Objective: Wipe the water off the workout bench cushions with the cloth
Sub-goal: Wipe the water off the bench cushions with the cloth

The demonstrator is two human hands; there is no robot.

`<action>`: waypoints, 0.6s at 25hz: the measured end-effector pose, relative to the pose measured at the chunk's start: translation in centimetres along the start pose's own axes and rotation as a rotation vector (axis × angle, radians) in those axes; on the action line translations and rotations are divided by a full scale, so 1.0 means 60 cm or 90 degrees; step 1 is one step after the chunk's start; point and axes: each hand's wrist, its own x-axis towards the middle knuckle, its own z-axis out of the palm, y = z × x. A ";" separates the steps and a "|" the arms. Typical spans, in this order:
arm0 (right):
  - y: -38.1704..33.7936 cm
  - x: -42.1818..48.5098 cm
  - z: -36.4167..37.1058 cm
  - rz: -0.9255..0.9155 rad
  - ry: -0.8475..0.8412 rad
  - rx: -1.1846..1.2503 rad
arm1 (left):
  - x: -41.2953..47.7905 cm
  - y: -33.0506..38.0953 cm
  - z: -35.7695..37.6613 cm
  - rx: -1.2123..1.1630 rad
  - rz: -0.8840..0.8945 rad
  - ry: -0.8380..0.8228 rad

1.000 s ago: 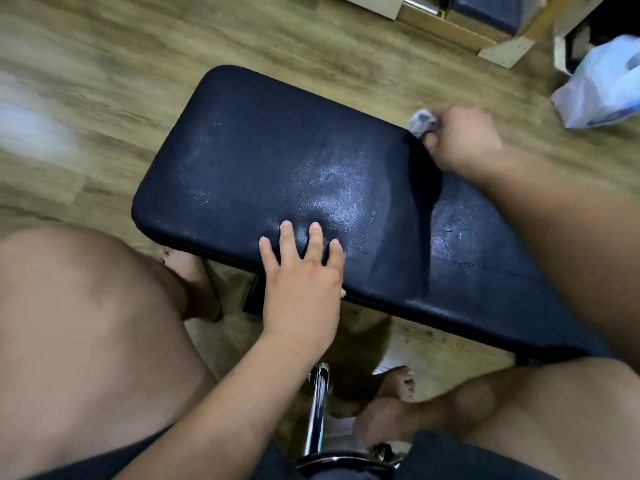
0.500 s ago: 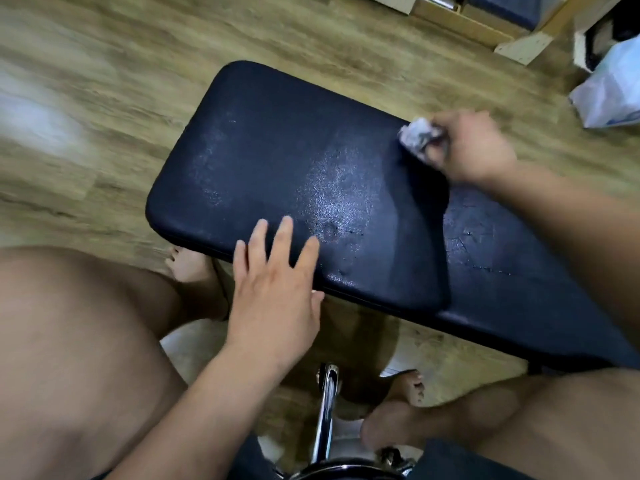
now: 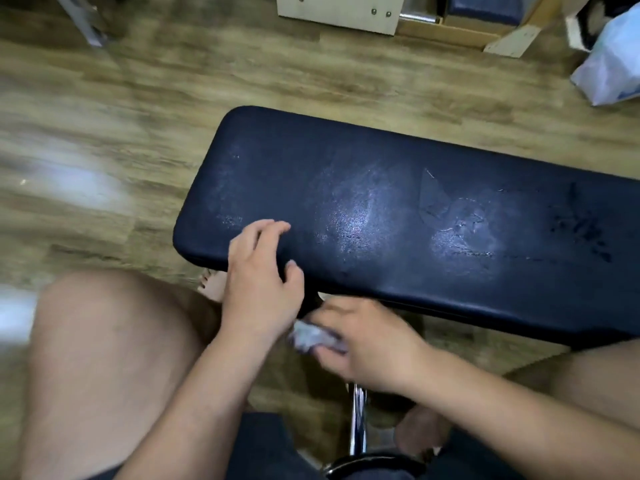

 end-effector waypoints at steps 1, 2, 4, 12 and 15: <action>0.020 -0.018 -0.023 0.037 0.105 0.036 | -0.003 -0.003 0.007 0.060 -0.011 -0.038; 0.048 -0.036 -0.055 0.098 0.205 0.036 | -0.008 -0.005 0.014 0.130 -0.024 -0.082; 0.127 -0.076 -0.130 0.312 0.358 -0.055 | -0.014 -0.009 0.024 0.199 -0.033 -0.128; 0.014 0.072 -0.014 0.422 0.241 -0.129 | -0.025 -0.031 0.002 0.072 -0.007 -0.022; -0.111 0.127 0.054 0.302 0.080 0.111 | -0.007 -0.039 -0.040 -0.081 -0.050 0.158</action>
